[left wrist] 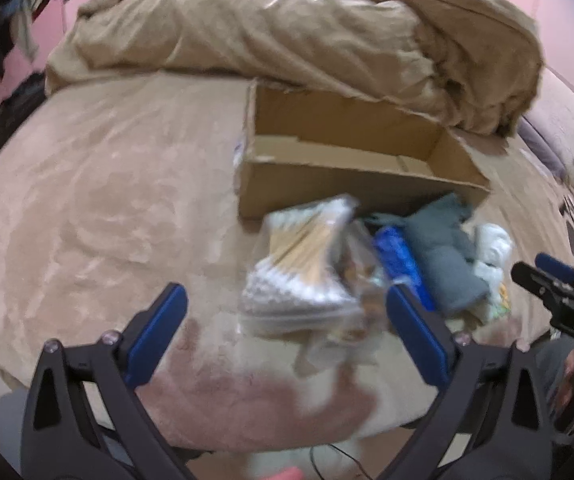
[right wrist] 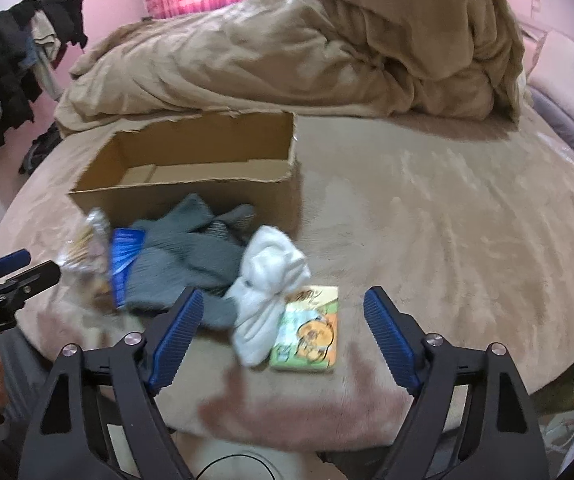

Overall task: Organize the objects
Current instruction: 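Grasp the cotton swab bag with left tool while right tool grasps white socks, then carry swab bag and socks into the box and open both tools, then grasp the clear bag with left tool while right tool grasps grey gloves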

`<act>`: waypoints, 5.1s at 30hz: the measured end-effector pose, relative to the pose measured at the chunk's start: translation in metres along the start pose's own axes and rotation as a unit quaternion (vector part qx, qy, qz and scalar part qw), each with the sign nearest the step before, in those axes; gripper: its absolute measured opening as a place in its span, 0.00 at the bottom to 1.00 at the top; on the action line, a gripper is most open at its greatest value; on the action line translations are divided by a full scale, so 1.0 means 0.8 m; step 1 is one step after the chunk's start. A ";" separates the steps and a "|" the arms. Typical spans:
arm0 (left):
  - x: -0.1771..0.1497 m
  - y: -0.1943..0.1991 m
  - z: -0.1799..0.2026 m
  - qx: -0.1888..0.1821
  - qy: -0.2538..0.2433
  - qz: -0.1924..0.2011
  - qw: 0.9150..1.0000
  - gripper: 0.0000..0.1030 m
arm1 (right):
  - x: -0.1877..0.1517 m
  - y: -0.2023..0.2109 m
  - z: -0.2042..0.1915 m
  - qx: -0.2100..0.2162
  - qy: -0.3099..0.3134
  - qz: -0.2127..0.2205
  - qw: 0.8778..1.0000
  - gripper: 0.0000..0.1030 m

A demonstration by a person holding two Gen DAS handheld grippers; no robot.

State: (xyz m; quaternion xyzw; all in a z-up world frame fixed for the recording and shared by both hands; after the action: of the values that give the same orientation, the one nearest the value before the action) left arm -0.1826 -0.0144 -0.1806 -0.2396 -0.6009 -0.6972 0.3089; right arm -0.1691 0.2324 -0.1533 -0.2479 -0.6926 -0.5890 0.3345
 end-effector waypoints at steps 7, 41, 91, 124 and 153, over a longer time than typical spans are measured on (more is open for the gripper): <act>0.003 -0.039 -0.018 -0.009 0.027 -0.010 1.000 0.89 | -0.003 -0.043 0.002 0.010 0.008 -0.015 1.000 0.64; 0.074 0.110 0.013 -0.078 0.070 0.084 0.991 0.48 | 0.078 0.046 -0.031 0.054 0.031 0.080 0.995 0.30; 0.136 -0.010 0.113 -0.089 0.007 0.044 0.995 0.74 | 0.117 -0.026 -0.025 0.070 0.058 0.086 0.992 0.61; -0.040 0.100 0.058 -0.056 -0.052 0.029 0.997 0.75 | 0.013 0.114 -0.067 0.069 0.062 0.050 0.994 0.73; -0.046 -0.045 0.059 -0.065 -0.100 -0.019 0.993 0.67 | 0.003 -0.036 -0.098 0.101 0.064 -0.018 0.993 0.73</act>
State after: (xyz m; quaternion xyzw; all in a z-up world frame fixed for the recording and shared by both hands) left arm -0.1842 0.0407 -0.2237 -0.3161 -0.5865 -0.7131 0.2181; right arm -0.1782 0.1501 -0.1635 -0.1619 -0.7303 -0.5364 0.3909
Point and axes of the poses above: each gripper's, at about its wrist camera, not at the fingertips, and y roughly against the way its jaws point, z to its right, x to its top, the point moved 9 cm from there along -y, roughly the way its jaws point, and after that the axes turned 10 degrees about z, right-handed, at the moved point
